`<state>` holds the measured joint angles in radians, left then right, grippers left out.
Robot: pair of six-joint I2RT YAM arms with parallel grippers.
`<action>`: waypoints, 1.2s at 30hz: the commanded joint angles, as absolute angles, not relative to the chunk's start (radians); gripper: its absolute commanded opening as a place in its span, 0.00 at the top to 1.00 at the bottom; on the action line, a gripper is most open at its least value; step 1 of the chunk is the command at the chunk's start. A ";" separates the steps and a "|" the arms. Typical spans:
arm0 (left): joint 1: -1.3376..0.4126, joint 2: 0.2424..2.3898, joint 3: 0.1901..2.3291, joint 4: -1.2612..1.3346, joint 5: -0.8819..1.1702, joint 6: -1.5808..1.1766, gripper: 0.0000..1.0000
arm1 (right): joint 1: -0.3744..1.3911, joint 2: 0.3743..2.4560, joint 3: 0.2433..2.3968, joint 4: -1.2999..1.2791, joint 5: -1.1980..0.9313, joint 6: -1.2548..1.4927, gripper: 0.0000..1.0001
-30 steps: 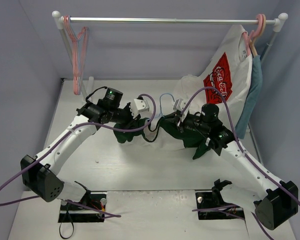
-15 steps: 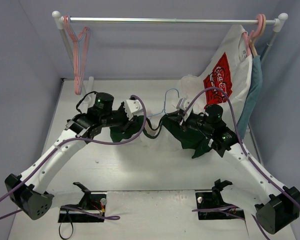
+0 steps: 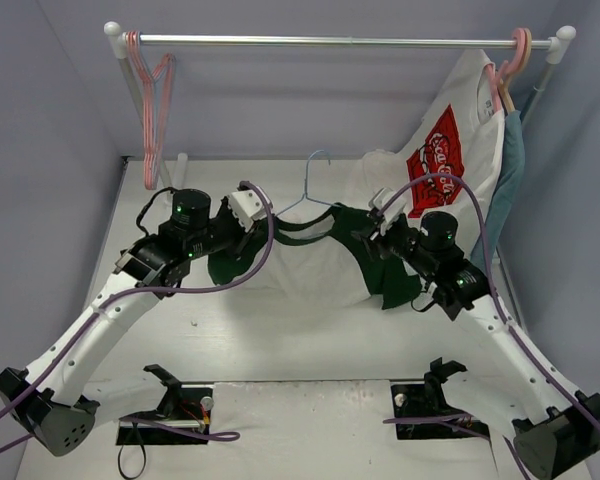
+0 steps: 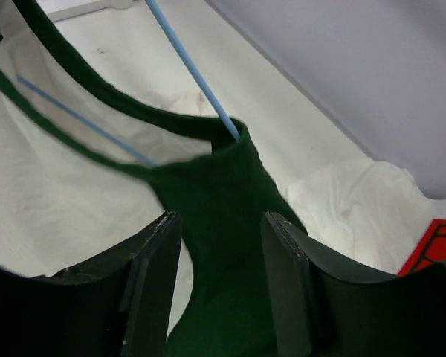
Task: Place the t-shirt on the hanger
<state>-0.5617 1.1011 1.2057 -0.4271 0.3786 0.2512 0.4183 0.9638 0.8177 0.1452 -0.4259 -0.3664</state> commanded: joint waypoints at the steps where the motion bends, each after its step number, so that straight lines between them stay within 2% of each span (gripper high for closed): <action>1: -0.554 1.069 1.295 -0.287 0.301 0.189 1.00 | 0.417 0.881 0.893 0.196 -0.350 -0.327 0.51; 5: -0.555 1.081 1.391 -0.287 0.250 0.131 1.00 | 0.417 0.821 0.922 0.187 -0.296 -0.276 0.46; 10: -0.557 1.137 1.645 -0.336 0.210 0.045 1.00 | 0.417 0.785 0.946 0.157 -0.212 -0.241 0.44; 16: -0.558 1.181 1.917 -0.370 0.277 0.011 1.00 | 0.417 0.735 0.943 0.152 -0.181 -0.247 0.44; 25: -0.557 1.152 1.918 -0.336 0.276 -0.073 1.00 | 0.417 0.709 0.913 0.176 -0.156 -0.259 0.44; 29: -0.558 1.172 1.948 -0.351 0.337 -0.115 1.00 | 0.417 0.706 0.900 0.176 -0.150 -0.259 0.44; 34: -0.558 1.264 2.057 -0.521 0.191 -0.104 1.00 | 0.417 0.699 0.891 0.172 -0.124 -0.249 0.44; 36: -0.558 1.287 2.039 -0.531 0.138 -0.100 1.00 | 0.417 0.703 0.890 0.172 -0.118 -0.239 0.43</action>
